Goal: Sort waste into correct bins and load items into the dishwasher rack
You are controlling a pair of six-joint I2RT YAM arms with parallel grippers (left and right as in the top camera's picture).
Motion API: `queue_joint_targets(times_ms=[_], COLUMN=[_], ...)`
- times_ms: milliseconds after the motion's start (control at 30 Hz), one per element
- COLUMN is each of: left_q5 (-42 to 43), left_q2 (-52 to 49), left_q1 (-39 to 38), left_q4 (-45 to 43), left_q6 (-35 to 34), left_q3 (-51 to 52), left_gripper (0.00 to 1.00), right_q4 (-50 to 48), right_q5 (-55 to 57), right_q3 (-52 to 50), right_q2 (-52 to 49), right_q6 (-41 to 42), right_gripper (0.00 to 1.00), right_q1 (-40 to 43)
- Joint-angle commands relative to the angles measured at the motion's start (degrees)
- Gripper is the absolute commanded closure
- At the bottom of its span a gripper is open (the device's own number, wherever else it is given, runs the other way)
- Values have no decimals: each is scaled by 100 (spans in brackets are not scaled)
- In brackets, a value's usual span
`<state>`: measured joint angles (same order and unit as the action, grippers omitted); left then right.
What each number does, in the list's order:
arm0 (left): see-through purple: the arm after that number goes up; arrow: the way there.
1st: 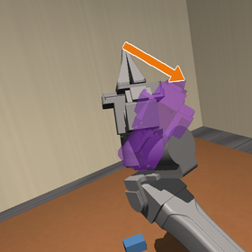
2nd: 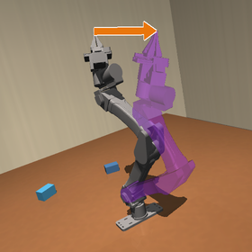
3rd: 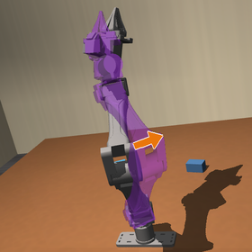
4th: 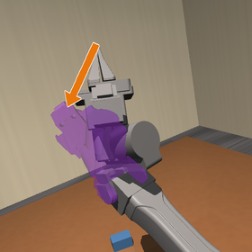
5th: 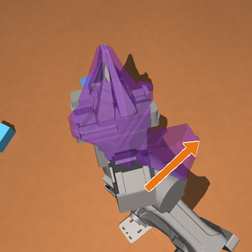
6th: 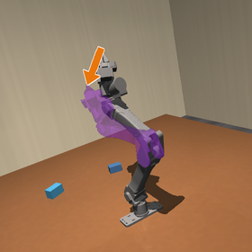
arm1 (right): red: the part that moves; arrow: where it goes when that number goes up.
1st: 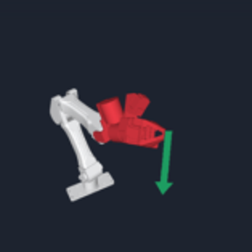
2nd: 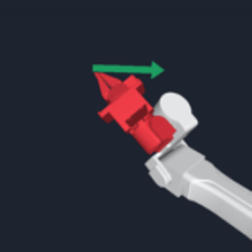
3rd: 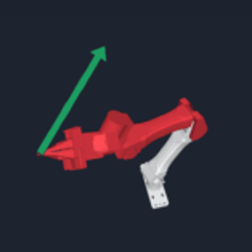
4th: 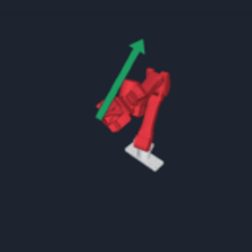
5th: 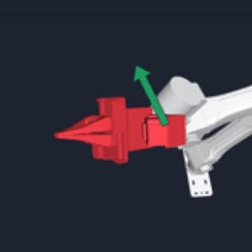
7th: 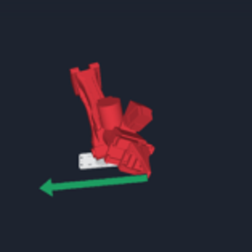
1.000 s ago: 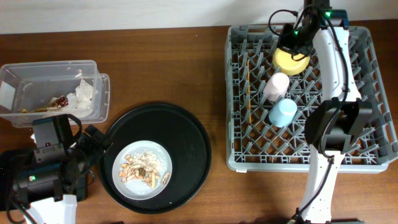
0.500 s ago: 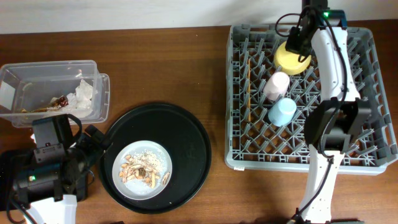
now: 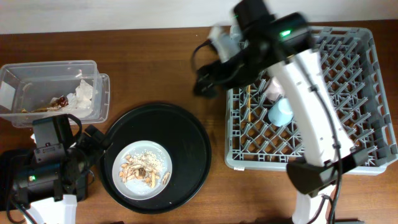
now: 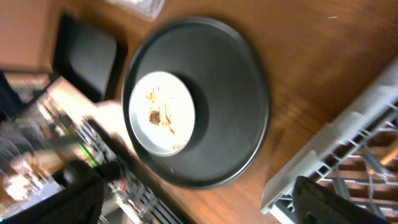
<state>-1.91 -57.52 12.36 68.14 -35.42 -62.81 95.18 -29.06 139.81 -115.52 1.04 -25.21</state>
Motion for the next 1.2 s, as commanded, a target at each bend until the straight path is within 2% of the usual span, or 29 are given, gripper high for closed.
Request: queue_joint_targets(times_ms=[0, 167, 300, 400, 467, 533, 600, 767, 933, 1067, 1167], left_q5=[22, 22, 24, 24, 22, 22, 22, 22, 22, 33, 859], left_q2=[11, 11, 11, 11, 11, 11, 11, 11, 11, 11, 11], left_q1=[31, 31, 31, 31, 31, 28, 31, 31, 31, 28, 28], left_q4=[9, 9, 9, 9, 9, 9, 9, 9, 9, 4, 111], left_q6=[7, 7, 7, 7, 7, 7, 7, 7, 7, 4, 4], left_q3=[-35, -35, -35, -35, -35, -35, -35, -35, -35, -35, -35], left_gripper=[1, 1, 1, 1, 1, 1, 1, 1, 1, 1, 1], right_q4=[-118, -205, -1207, -1491, -1462, -1309, -1016, -9, -2, -2, -2], right_q5=[428, 404, 538, 1093, 1735, 2527, 2673, 2612, 2614, 2612, 2612], right_q3=[-13, -13, -13, -13, -13, -11, -9, -9, -9, -9, -9], right_q2=[-63, -229, -262, -282, -282, -280, -282, -284, -289, -289, -289], right_q6=[-81, -79, -17, 127, 798, 1220, 1845, 1856, 1856, 1856, 1856], right_gripper=[2, 2, 2, 2, 2, 2, 2, 2, 2, 2, 2], right_q1=[-944, -2234, -3069, -3217, -3073, -2708, -1856, 483, 2149, 2894, 3296])
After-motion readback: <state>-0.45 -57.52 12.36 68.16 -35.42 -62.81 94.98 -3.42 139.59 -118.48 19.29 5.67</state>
